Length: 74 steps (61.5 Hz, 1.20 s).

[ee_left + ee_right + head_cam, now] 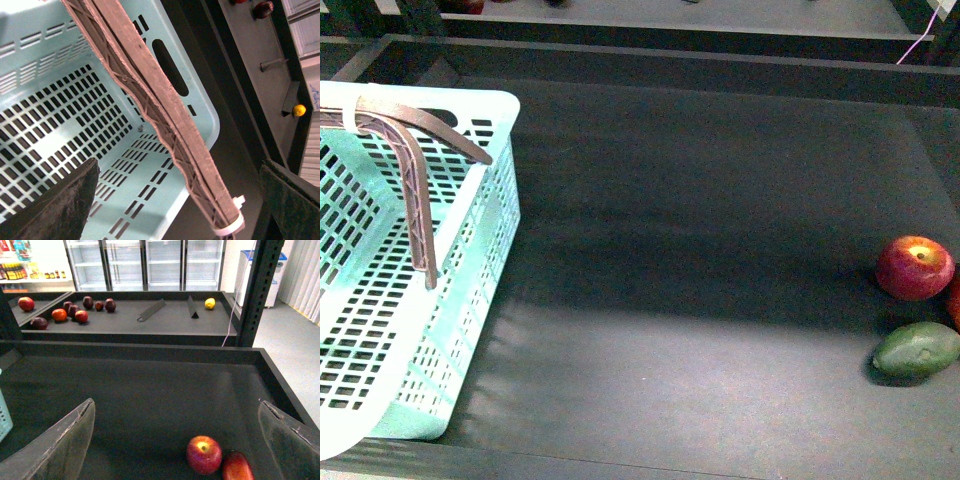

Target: Pick apple with right arm and hold basket with left

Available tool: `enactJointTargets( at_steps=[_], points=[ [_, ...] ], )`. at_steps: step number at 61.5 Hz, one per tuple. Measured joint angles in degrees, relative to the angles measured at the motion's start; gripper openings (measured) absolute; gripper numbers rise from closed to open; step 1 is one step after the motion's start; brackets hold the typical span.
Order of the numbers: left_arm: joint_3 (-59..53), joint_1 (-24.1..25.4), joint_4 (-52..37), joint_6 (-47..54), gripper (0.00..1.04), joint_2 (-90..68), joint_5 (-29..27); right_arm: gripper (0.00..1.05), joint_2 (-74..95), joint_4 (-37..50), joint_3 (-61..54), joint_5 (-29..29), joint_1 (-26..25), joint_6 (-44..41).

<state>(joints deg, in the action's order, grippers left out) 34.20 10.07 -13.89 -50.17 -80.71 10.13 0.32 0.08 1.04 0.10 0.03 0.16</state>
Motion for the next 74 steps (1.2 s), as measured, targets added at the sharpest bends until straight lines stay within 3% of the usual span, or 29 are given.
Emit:
enactJointTargets(
  at_steps=[18,40,67,74],
  points=[
    [6.27,-4.20,-0.85,-12.52,0.98,-10.40,-1.29,0.96,0.00,0.00,0.00,0.00,0.00,-0.02],
    [12.55,-3.61,-0.42,-15.12,0.97,-18.95,-5.31,0.96,0.00,0.00,0.00,0.02,0.00,0.00],
    [16.52,-3.43,3.93,-16.41,0.24,-21.81,-7.19,0.96,0.00,0.00,0.00,0.00,0.00,0.00],
    [16.65,-3.67,5.27,-20.26,0.19,-21.14,-7.10,0.96,0.00,0.00,0.00,0.02,0.00,0.00]
  ],
)
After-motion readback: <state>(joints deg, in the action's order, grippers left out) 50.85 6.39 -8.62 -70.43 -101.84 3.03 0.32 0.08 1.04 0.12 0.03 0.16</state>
